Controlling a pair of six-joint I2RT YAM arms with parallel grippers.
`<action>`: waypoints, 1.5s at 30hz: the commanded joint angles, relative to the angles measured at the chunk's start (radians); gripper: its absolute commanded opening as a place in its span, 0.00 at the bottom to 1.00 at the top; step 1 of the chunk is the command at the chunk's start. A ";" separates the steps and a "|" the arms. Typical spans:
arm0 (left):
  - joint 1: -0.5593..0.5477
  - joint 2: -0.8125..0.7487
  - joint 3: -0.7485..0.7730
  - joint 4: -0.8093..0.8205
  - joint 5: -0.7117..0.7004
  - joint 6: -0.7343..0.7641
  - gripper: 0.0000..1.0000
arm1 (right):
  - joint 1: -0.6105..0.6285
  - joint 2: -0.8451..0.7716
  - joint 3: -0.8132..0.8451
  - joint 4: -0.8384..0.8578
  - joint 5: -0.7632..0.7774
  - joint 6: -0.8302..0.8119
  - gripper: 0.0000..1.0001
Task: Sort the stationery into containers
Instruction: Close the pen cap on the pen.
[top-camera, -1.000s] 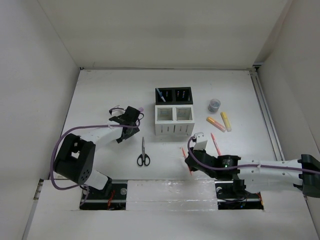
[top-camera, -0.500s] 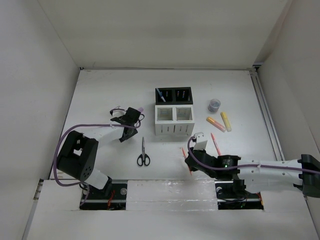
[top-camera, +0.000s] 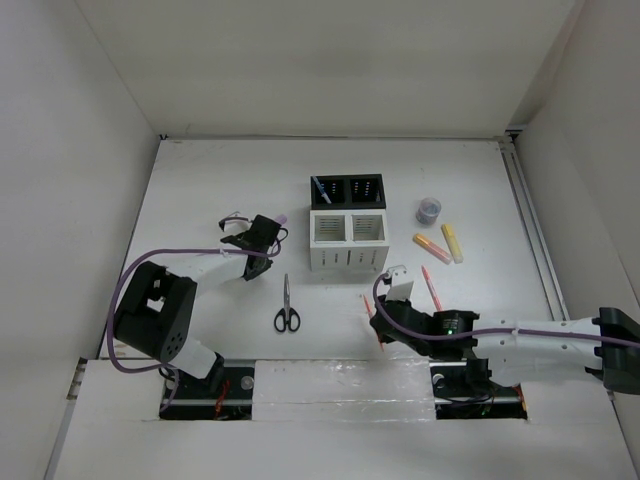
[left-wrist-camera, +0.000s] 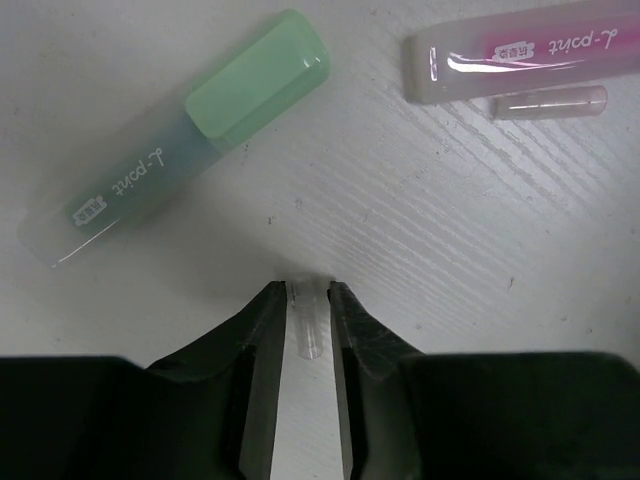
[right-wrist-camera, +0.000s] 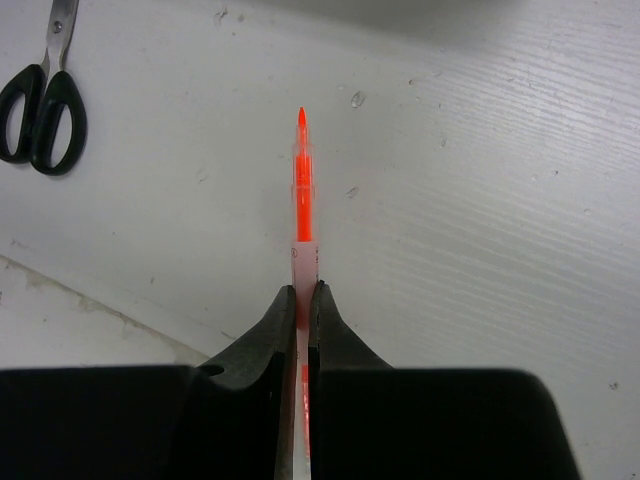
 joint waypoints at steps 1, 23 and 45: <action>0.001 0.012 -0.031 -0.028 0.047 -0.018 0.18 | 0.007 -0.003 0.025 0.035 0.005 0.007 0.00; -0.055 -0.326 0.035 -0.057 0.035 0.023 0.00 | 0.007 -0.083 0.088 0.162 -0.096 -0.131 0.00; -0.065 -0.934 -0.048 0.365 0.540 0.229 0.00 | 0.018 0.273 0.414 0.701 -0.262 -0.200 0.00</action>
